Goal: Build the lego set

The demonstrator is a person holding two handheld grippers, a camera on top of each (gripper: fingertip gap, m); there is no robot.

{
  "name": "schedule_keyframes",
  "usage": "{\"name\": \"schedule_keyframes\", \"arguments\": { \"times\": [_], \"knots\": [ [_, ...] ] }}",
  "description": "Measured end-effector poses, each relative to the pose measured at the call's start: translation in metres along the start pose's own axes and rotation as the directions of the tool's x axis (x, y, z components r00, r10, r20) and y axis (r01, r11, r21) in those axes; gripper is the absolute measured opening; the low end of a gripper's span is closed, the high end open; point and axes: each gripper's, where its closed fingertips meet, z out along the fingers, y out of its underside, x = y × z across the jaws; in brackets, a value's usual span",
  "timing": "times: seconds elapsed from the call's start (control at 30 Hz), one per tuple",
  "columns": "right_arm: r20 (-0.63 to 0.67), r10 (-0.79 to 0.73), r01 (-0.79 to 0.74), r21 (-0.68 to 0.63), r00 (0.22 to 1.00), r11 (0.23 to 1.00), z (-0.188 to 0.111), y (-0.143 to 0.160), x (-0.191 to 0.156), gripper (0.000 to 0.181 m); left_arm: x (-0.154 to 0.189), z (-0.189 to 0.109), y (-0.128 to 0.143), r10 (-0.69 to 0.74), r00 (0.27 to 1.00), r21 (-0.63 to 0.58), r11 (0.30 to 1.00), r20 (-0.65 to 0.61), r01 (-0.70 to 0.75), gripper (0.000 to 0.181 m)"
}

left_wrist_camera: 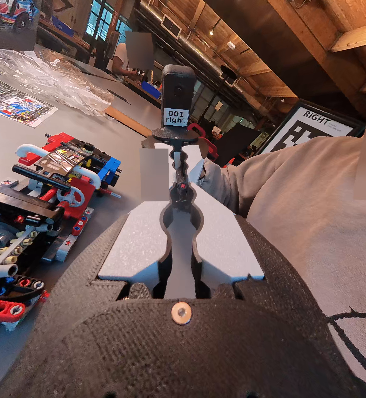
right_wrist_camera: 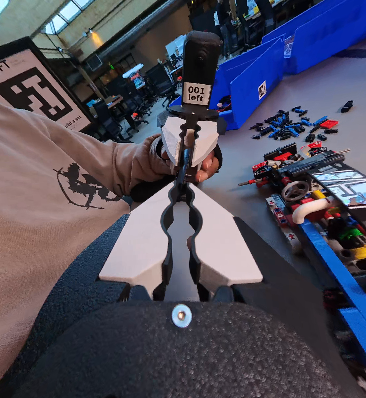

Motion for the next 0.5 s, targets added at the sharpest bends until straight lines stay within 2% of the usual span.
{"name": "schedule_keyframes", "arguments": {
  "times": [0.13, 0.17, 0.3, 0.37, 0.5],
  "knots": [
    [0.043, 0.114, -0.116, 0.043, 0.993, 0.992, 0.004, -0.002, -0.001, 0.003, -0.002, -0.001, -0.006, 0.021, 1.0, 0.035, 0.999, 0.024, -0.022, 0.008],
    [0.06, 0.145, -0.149, 0.069, 0.988, 0.986, 0.004, -0.005, -0.002, 0.002, -0.002, -0.002, -0.01, 0.038, 0.999, 0.059, 0.997, 0.036, -0.04, 0.015],
    [0.072, 0.258, -0.267, 0.206, 0.964, 0.941, 0.001, -0.021, 0.01, 0.0, -0.004, -0.008, -0.027, 0.16, 0.979, 0.128, 0.976, 0.125, -0.176, 0.027],
    [0.084, 0.301, -0.313, 0.297, 0.95, 0.902, -0.004, -0.032, 0.015, 0.0, -0.007, -0.01, -0.029, 0.265, 0.942, 0.1, 0.952, 0.207, -0.289, 0.027],
    [0.098, 0.369, -0.371, 0.459, 0.924, 0.807, -0.014, -0.05, 0.025, 0.001, -0.015, -0.006, -0.027, 0.501, 0.782, -0.046, 0.851, 0.372, -0.523, 0.027]
  ]
}}
